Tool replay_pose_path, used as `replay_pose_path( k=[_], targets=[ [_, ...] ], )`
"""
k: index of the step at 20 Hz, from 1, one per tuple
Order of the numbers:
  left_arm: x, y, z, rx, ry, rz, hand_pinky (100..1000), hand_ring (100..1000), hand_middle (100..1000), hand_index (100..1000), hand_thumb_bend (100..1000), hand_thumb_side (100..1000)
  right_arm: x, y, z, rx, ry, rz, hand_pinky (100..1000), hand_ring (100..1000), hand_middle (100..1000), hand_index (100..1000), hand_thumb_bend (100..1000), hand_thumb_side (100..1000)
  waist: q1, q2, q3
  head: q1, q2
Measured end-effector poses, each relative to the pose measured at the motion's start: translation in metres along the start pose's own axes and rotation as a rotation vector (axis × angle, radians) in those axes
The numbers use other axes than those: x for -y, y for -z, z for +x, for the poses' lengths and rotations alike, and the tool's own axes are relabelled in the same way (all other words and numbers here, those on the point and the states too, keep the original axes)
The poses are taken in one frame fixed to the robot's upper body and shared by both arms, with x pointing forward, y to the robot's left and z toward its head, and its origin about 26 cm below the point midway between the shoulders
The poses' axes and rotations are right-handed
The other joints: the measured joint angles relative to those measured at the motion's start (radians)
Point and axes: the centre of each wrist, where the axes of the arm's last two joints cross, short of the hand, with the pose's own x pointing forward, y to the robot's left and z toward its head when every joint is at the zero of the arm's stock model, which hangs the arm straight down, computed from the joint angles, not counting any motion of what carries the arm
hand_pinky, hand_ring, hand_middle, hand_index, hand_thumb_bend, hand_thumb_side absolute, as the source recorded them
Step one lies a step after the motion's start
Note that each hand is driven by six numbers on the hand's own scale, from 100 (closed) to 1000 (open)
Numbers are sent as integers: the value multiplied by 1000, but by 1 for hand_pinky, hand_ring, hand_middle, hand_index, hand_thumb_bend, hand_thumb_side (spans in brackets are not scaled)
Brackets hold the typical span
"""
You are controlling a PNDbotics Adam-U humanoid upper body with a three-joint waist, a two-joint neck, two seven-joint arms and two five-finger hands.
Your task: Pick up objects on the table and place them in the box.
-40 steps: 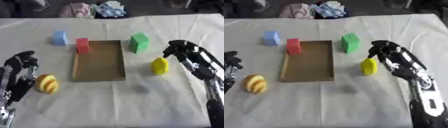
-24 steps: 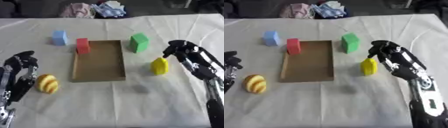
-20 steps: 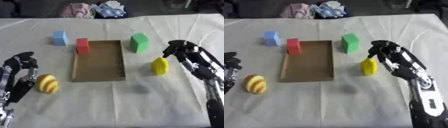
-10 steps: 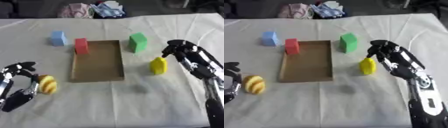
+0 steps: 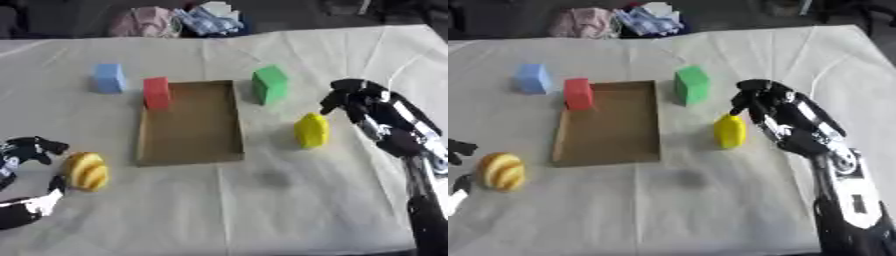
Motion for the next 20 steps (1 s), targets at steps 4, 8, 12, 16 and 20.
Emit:
replay_pose_path(
  k=[4,8,12,16,20],
  targets=[
    [-15,5,1,22,95,-106,740,687,726,863,154,291,1,0,0,-3,-3,6,843,649,655,824,100,434,3,0,-6,0,0],
    [-24,11,5,42,171,-208,742,698,734,863,230,284,0,0,0,-4,-2,9,843,649,655,825,100,436,7,0,-11,0,0],
    [-28,17,10,54,222,-287,743,705,740,864,285,281,-1,0,0,-5,1,16,843,649,655,824,100,436,8,-2,-15,0,0],
    [-27,21,14,47,270,-356,741,708,742,865,336,232,-1,0,0,-6,1,16,843,649,655,825,100,436,8,-3,-17,1,0],
    [-30,25,18,16,323,-352,743,711,744,864,385,169,-1,0,-1,-8,2,16,843,649,655,825,100,436,8,-3,-17,1,0]
  ],
)
